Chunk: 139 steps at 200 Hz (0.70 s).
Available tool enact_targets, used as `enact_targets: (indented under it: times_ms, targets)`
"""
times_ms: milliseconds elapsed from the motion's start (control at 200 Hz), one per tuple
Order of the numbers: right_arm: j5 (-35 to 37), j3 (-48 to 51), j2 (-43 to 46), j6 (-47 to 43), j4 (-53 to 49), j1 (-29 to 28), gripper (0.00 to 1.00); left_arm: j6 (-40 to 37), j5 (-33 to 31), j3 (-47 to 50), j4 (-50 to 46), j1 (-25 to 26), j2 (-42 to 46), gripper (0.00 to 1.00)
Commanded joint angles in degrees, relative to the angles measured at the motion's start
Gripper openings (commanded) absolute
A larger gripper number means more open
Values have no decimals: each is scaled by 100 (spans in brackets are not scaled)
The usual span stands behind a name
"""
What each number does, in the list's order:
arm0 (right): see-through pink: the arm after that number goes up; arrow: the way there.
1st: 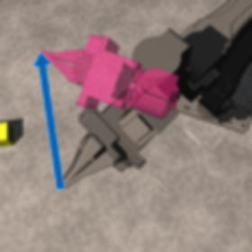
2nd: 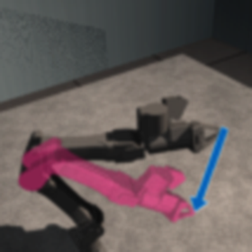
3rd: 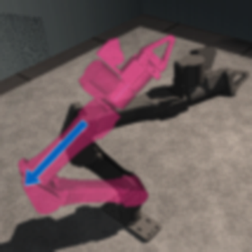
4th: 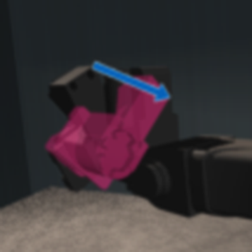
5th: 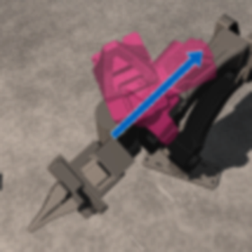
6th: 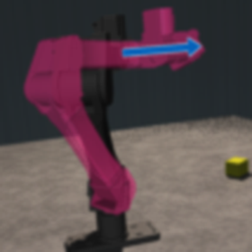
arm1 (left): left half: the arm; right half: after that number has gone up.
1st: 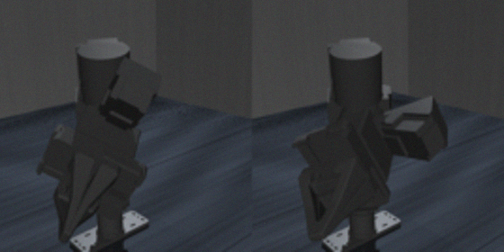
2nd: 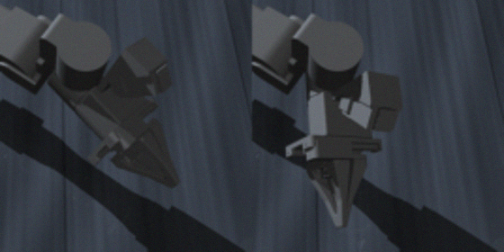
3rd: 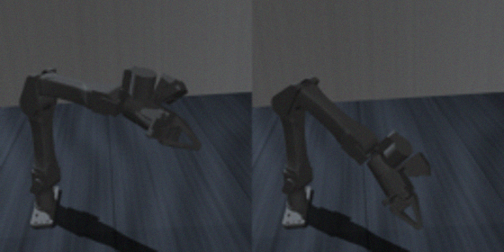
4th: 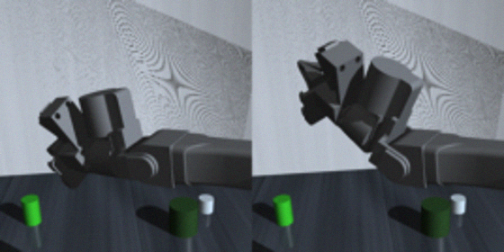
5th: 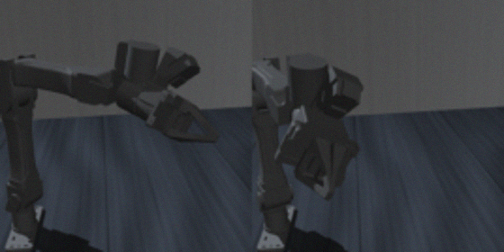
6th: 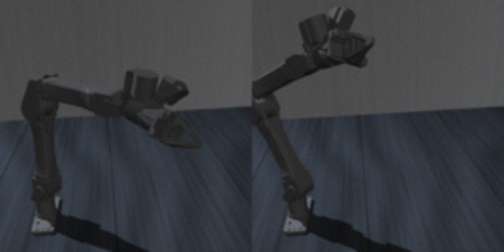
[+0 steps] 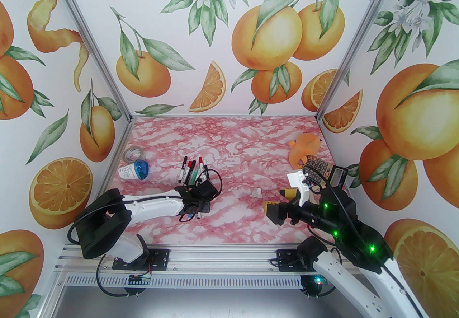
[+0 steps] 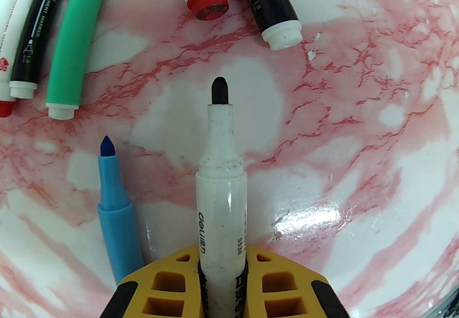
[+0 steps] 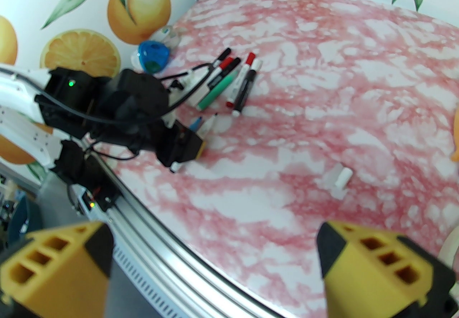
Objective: Open the pen caps
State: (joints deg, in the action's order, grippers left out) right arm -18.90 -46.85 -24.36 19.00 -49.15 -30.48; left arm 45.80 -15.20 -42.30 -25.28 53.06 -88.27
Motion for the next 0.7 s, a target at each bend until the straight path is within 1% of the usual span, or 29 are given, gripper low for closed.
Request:
enact_targets:
  times_ms: [0,455,520,590,691]
  targets:
    - [115,53,46,-2,83,-51,100,-88,-106,-174,86,27,-95,18]
    - [143,53,29,-2,78,-53,100,-45,-145,-149,45,36,-92,27]
    - [142,52,30,-11,79,-51,100,-57,-166,-169,18,29,-38,28]
    - [132,46,23,-13,85,-55,100,-55,-185,-193,-37,34,51,30]
    - [128,44,20,-2,94,-53,100,-70,-255,-258,-183,59,346,33]
